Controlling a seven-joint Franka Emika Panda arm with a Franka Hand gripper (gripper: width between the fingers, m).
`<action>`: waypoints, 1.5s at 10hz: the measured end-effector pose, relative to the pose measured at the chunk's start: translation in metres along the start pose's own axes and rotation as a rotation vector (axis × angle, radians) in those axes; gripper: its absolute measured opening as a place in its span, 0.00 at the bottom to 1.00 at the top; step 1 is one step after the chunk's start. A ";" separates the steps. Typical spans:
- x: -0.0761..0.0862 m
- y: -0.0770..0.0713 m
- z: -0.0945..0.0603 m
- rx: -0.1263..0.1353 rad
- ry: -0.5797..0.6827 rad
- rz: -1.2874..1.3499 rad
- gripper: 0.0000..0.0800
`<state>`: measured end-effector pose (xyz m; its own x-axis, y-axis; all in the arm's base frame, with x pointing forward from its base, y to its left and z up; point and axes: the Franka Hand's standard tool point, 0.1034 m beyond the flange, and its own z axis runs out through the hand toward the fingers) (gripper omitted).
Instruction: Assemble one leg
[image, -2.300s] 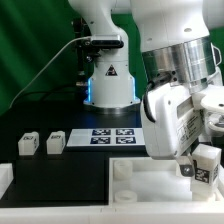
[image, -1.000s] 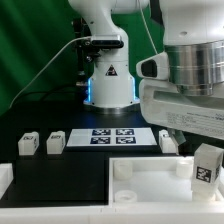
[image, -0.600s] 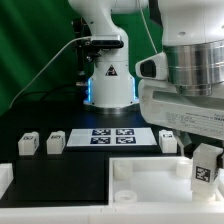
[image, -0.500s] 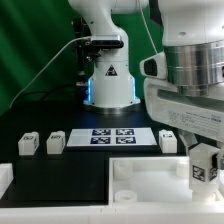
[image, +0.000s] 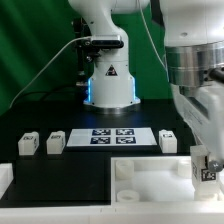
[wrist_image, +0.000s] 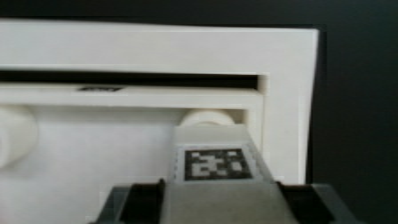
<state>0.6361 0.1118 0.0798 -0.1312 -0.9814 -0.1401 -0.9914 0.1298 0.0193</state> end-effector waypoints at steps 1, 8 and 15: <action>-0.003 0.000 0.001 0.017 -0.001 0.138 0.37; -0.010 0.009 0.008 -0.021 0.035 -0.282 0.76; -0.004 0.002 0.004 -0.050 0.087 -1.200 0.81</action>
Offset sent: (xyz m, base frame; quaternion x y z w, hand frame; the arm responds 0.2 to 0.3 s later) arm 0.0000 0.0000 0.0000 0.0000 0.0000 -0.0899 0.9960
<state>0.6342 0.1170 0.0762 0.8769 -0.4798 -0.0281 -0.4806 -0.8761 -0.0390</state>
